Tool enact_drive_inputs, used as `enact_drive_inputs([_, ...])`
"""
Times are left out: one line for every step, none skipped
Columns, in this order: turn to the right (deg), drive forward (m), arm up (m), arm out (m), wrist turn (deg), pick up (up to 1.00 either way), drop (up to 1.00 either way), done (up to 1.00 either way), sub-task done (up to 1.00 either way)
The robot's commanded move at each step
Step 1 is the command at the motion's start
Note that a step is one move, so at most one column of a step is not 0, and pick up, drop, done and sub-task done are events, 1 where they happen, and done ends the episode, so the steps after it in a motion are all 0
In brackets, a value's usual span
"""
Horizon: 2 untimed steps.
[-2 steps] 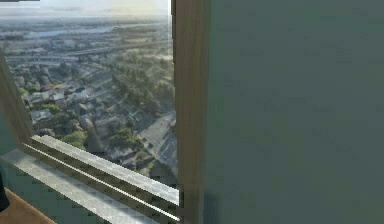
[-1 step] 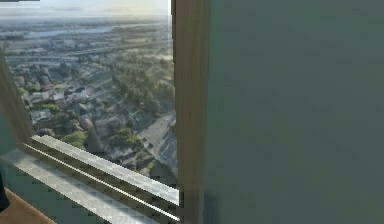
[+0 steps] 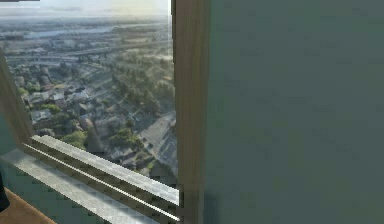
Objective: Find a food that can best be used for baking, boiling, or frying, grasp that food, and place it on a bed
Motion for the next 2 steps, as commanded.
enact_drive_inputs([0.0, 0.0, 0.0, 0.0, 45.0, 0.0, 0.0, 0.0, 0.0])
enact_drive_inputs([0.0, 0.0, 0.0, 0.0, 30.0, 0.0, 0.0, 0.0, 0.0])
